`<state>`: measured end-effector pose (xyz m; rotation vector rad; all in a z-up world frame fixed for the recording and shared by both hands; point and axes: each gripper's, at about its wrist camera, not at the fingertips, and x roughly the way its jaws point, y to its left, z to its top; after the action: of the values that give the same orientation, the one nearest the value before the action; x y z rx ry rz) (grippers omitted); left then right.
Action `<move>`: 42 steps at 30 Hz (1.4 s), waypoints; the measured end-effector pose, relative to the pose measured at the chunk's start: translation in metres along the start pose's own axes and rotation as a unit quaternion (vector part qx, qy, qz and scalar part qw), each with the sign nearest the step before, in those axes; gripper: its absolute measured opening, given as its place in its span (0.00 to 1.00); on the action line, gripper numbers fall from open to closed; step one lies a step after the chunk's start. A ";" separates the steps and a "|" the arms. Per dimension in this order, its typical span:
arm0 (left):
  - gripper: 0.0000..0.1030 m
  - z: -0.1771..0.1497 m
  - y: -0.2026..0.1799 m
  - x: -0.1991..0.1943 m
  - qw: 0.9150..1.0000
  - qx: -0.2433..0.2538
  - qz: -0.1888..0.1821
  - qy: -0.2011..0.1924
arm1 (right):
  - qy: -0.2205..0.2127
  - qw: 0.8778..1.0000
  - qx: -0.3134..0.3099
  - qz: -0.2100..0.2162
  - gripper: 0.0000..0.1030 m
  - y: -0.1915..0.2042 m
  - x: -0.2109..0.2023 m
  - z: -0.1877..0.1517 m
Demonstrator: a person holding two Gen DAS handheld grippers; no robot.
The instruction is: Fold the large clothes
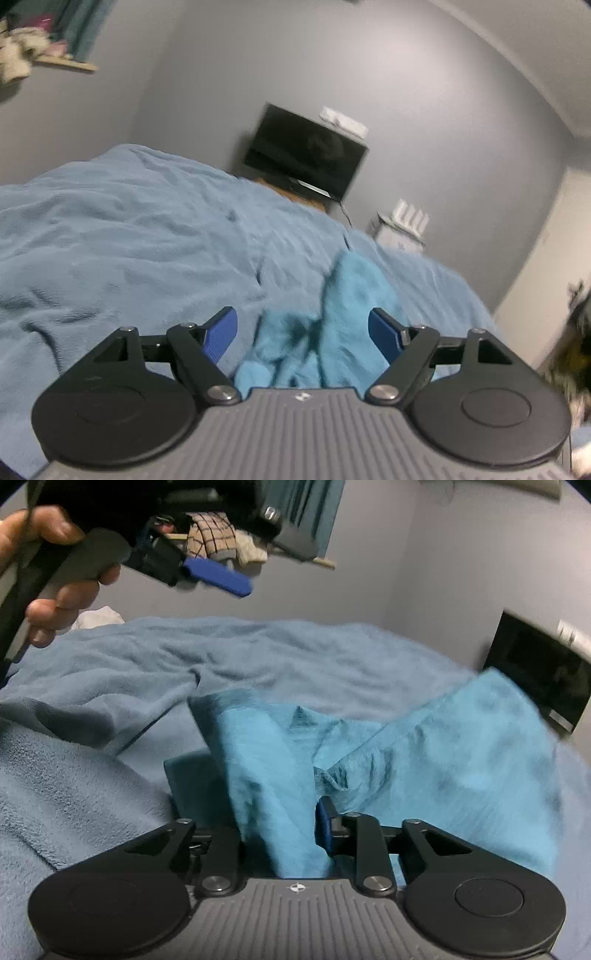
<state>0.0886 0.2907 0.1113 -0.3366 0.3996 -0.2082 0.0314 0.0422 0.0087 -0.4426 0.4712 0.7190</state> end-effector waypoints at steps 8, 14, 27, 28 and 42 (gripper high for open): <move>0.67 -0.031 -0.013 0.051 0.994 0.050 -0.027 0.096 | -0.023 0.991 0.080 0.106 0.61 -0.034 -0.022 0.000; 0.67 -0.036 -0.017 0.059 0.992 0.056 -0.064 0.094 | -0.042 0.985 0.124 0.113 0.64 -0.069 -0.081 -0.009; 0.67 -0.059 -0.030 0.072 0.975 0.085 -0.067 0.193 | -0.013 0.953 0.294 -0.077 0.50 -0.185 -0.104 -0.085; 0.67 -0.062 -0.025 0.074 0.974 0.078 -0.063 0.202 | -0.010 0.946 0.316 -0.067 0.49 -0.188 -0.094 -0.089; 0.03 -0.073 0.007 0.065 0.968 -0.021 -0.093 0.234 | -0.032 0.909 0.415 0.012 0.41 -0.196 -0.055 -0.105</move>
<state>0.1175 0.2594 0.0232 -0.3658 0.8409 -0.4674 0.1072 -0.1733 -0.0025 0.3882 0.6712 0.4922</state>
